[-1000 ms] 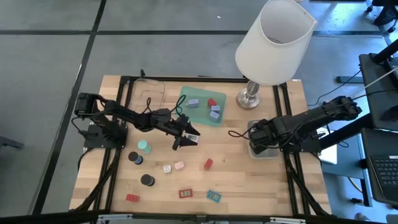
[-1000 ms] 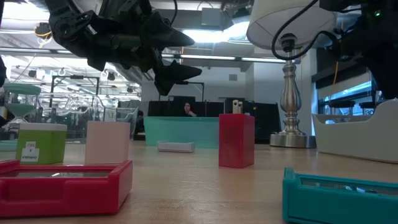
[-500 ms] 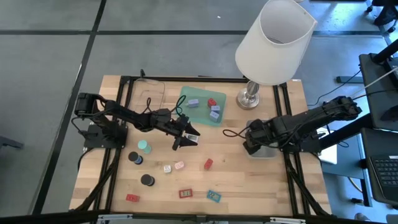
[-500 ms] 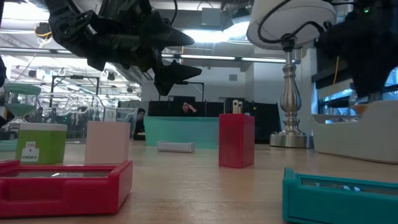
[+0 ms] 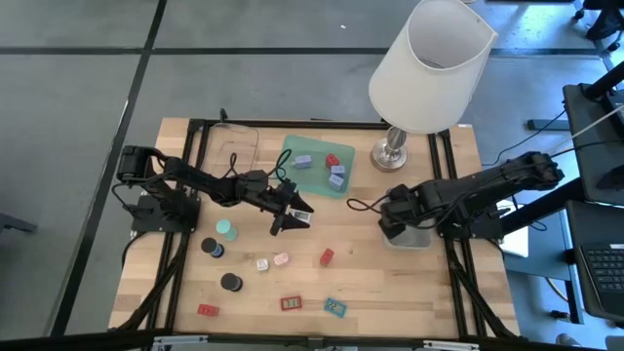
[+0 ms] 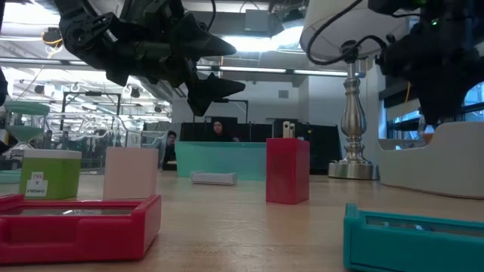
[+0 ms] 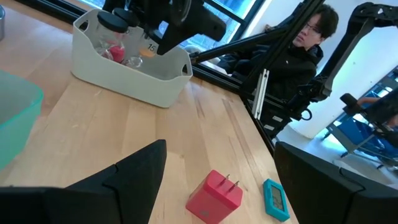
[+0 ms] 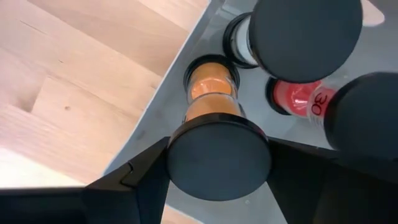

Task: Pick & Place Office items
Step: Put the yellow hourglass into the gray bin, then put the right red charger adapter into the green bin

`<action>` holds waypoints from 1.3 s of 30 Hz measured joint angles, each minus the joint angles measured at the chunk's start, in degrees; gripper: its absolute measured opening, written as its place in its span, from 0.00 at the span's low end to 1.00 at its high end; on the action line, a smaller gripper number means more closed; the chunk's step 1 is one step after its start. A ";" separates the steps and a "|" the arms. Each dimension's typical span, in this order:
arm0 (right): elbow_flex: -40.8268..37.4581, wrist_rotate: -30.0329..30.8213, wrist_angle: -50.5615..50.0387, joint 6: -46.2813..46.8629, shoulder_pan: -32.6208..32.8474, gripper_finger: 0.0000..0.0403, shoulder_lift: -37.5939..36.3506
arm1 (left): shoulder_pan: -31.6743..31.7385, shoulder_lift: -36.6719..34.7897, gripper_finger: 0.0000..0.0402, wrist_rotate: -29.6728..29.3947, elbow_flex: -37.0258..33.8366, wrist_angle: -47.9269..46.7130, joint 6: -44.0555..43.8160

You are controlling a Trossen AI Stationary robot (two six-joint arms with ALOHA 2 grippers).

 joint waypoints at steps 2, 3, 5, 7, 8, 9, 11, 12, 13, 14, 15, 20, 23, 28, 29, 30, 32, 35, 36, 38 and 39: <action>-0.01 -0.02 -0.04 -0.98 -0.33 0.56 0.89 | 0.00 0.00 0.73 0.00 0.00 0.00 0.00; 0.00 -0.02 -0.02 -1.47 -0.54 0.56 1.27 | 0.00 0.00 0.73 0.00 0.00 0.00 0.00; -0.01 0.00 -0.04 -2.37 -0.97 0.56 1.60 | 0.00 0.00 0.73 0.00 0.00 0.00 0.00; -0.02 0.36 -0.02 -3.22 -1.37 0.56 1.81 | 0.00 0.00 0.73 0.00 0.00 0.00 0.00; 0.00 0.82 -0.02 -3.28 -1.52 0.56 1.81 | 0.00 0.00 0.73 0.00 0.00 0.00 0.00; 0.00 1.33 -0.02 -3.26 -1.63 0.56 1.80 | 0.00 -0.01 0.73 0.00 0.00 0.00 0.00; 0.00 2.21 -0.04 -3.35 -1.89 0.57 1.80 | 0.00 0.00 0.73 0.00 0.00 0.00 0.00; 0.00 2.72 -0.02 -3.51 -1.94 0.58 1.80 | 0.00 -0.01 0.73 0.00 0.00 0.00 0.02; 0.00 3.31 -0.04 -3.76 -1.96 0.60 1.80 | 0.00 0.00 0.73 0.00 0.00 0.00 0.09; 0.00 3.79 -0.03 -3.89 -1.96 0.61 1.80 | 0.00 0.00 0.73 0.00 0.00 0.00 0.28; 0.00 4.04 -0.02 -3.88 -1.97 0.63 1.80 | 0.00 0.00 0.73 0.00 0.00 0.00 0.30; 0.01 3.25 -0.07 -3.39 -1.98 0.72 1.80 | 0.00 0.00 0.73 0.00 0.00 0.00 0.44; 1.08 1.60 -1.77 -3.00 -1.98 0.76 1.80 | 0.00 -0.01 0.73 0.00 0.00 0.00 0.44; 6.96 5.34 -8.56 -3.03 -1.98 0.78 1.80 | 0.00 0.00 0.73 0.00 0.00 0.00 0.46; 8.54 6.54 -9.64 -3.16 -1.96 0.78 1.80 | 0.00 -0.01 0.73 0.00 0.00 0.00 0.46; 10.19 7.80 -10.51 -3.37 -1.96 0.78 1.80 | 0.00 0.00 0.73 0.00 0.00 0.00 0.46; 13.33 10.74 -11.00 -4.16 -1.62 0.78 1.78 | 0.00 0.00 0.73 0.00 0.00 0.00 0.49; 17.86 17.02 -10.39 -5.30 -0.07 0.78 1.77 | 0.00 -0.01 0.73 -0.01 0.00 0.40 2.01; 19.02 19.25 -9.54 -5.76 0.77 0.78 1.73 | 0.00 0.00 0.73 -0.01 0.00 0.79 2.71; 20.42 24.32 -6.60 -6.92 2.90 0.78 1.73 | -0.21 -0.02 0.73 0.99 0.00 1.61 4.23; 20.63 26.84 -4.60 -7.85 4.22 0.78 1.73 | -0.41 0.00 0.73 1.87 -0.02 2.33 5.08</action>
